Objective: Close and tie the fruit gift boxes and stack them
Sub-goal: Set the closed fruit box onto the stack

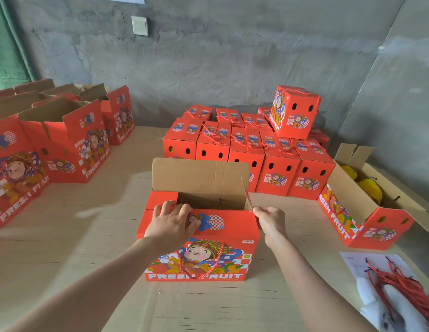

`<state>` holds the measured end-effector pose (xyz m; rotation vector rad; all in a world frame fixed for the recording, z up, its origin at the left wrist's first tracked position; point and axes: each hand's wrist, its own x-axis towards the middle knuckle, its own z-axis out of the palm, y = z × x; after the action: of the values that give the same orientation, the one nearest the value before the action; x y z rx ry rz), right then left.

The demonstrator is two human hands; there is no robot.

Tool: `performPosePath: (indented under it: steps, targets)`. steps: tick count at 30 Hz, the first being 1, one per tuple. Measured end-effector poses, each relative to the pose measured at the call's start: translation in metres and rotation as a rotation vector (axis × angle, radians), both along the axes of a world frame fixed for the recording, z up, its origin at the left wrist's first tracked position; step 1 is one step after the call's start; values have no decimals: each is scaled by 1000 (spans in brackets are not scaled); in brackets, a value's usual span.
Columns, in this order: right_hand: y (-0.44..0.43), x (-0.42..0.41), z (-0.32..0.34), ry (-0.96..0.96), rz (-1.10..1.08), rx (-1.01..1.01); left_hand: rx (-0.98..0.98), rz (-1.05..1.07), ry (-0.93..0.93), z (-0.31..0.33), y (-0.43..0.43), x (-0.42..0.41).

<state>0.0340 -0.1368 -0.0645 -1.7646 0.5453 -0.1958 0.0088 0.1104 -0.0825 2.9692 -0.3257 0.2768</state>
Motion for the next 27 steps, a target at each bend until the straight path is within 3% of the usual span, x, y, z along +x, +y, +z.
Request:
performPosePath:
  steps: [3,7,13,16,22,27]
  targets:
    - [3,2,20,-126,105,20,-7,1,21,0,0,0]
    - [1,13,59,-337,85,405,-17,0,27,2,0,-1]
    - [-9,27,76,-495,-217,188,-12,2,47,1,1,0]
    - [-14,32,92,-532,-276,353,-3,5,44,1,0,0]
    - [-8,48,153,-480,-117,728,1,8,44,1,1,-1]
    - [2,56,168,-529,-49,649,21,4,35,3,0,-2]
